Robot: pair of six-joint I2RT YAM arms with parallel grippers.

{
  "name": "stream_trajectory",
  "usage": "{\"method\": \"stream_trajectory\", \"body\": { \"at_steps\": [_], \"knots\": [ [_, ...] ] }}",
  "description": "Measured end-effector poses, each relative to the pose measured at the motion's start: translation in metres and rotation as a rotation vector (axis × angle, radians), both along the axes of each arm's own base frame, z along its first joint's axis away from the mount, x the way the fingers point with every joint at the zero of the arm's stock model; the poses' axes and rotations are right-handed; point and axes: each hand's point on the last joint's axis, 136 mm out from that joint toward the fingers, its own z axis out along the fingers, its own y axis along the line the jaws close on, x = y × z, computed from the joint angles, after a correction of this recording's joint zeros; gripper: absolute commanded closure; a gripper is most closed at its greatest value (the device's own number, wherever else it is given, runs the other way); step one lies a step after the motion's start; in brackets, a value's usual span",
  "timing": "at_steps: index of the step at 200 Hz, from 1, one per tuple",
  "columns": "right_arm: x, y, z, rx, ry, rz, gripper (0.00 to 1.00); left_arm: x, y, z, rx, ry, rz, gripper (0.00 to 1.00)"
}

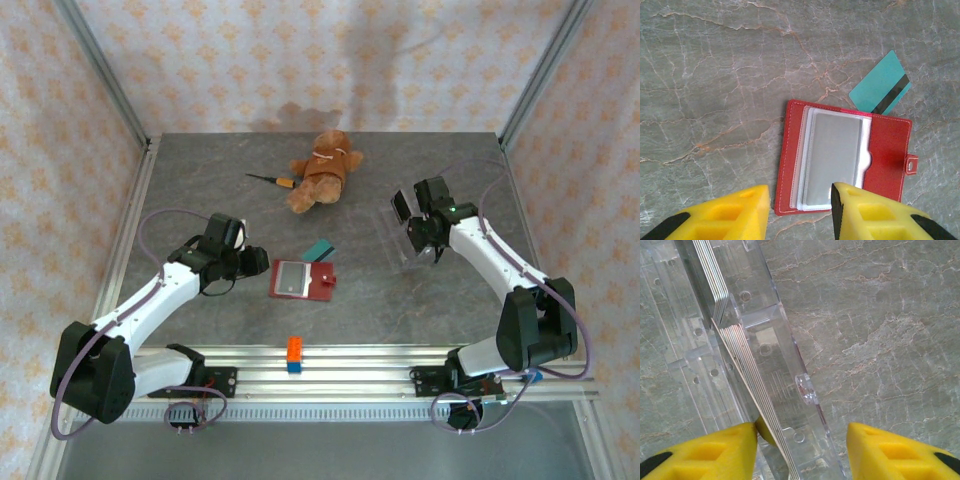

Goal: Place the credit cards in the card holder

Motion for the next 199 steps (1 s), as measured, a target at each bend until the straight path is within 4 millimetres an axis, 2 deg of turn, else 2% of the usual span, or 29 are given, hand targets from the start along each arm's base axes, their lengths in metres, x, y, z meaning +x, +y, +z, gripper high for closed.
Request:
{"method": "stream_trajectory", "body": {
  "at_steps": [60,127,158,177,199],
  "knots": [
    [0.0,-0.002,0.0,-0.01,-0.003,-0.009,0.71,-0.001,0.0,-0.001,0.001,0.004,0.0,0.61],
    [0.0,-0.001,0.003,-0.003,-0.011,-0.009,0.83,-0.002,0.0,-0.004,0.004,0.014,0.0,0.61],
    [-0.004,0.004,0.006,0.032,-0.007,0.005,0.87,-0.002,0.0,-0.005,0.001,0.017,-0.003,0.61],
    [-0.008,0.01,0.01,0.076,-0.007,0.016,0.96,-0.003,-0.001,-0.008,-0.001,0.031,-0.008,0.6],
    [-0.011,0.019,0.02,0.132,-0.028,0.033,0.99,-0.006,-0.003,-0.013,-0.002,0.058,-0.018,0.6]
  ]
}}
